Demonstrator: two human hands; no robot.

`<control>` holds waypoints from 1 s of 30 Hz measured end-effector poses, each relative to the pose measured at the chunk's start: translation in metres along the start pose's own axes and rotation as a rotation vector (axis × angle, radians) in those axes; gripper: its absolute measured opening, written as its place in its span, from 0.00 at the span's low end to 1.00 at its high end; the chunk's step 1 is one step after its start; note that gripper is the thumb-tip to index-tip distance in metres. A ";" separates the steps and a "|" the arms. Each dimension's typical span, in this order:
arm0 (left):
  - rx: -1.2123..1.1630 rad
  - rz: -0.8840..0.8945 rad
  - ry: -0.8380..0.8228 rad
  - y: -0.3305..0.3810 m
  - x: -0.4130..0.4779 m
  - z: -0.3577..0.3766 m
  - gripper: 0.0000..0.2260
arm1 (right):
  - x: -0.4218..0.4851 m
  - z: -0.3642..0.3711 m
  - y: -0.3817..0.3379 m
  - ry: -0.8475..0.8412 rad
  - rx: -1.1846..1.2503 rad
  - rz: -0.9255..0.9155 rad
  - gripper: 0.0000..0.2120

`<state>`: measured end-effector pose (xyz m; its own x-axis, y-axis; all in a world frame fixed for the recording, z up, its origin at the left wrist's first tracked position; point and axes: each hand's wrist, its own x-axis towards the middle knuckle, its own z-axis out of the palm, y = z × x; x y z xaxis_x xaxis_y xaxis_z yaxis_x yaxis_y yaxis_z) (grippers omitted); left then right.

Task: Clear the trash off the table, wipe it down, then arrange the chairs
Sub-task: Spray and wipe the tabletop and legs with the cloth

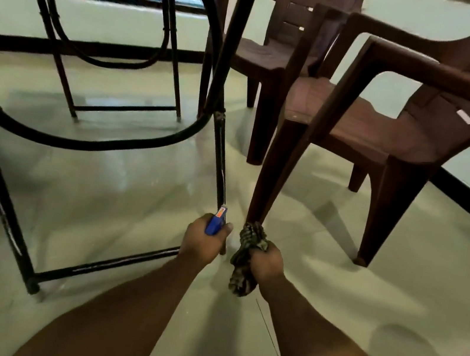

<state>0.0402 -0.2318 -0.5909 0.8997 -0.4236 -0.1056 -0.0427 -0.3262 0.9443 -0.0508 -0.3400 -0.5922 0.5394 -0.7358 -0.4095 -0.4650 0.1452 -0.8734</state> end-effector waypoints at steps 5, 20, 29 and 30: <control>-0.035 0.032 0.044 -0.003 0.015 -0.006 0.11 | 0.027 0.015 -0.003 -0.020 0.093 0.069 0.13; -0.008 0.198 0.153 0.025 0.064 -0.036 0.08 | 0.047 0.071 -0.103 -0.058 0.391 -0.177 0.05; 0.017 0.239 0.235 0.044 0.084 -0.044 0.09 | 0.034 0.069 -0.148 -0.218 0.484 -0.512 0.05; 0.027 0.244 0.234 0.044 0.085 -0.045 0.08 | 0.034 0.070 -0.149 -0.223 0.450 -0.578 0.06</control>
<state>0.1343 -0.2437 -0.5444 0.9367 -0.2875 0.1996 -0.2775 -0.2626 0.9241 0.0857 -0.3407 -0.4949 0.7611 -0.6325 0.1436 0.2396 0.0684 -0.9685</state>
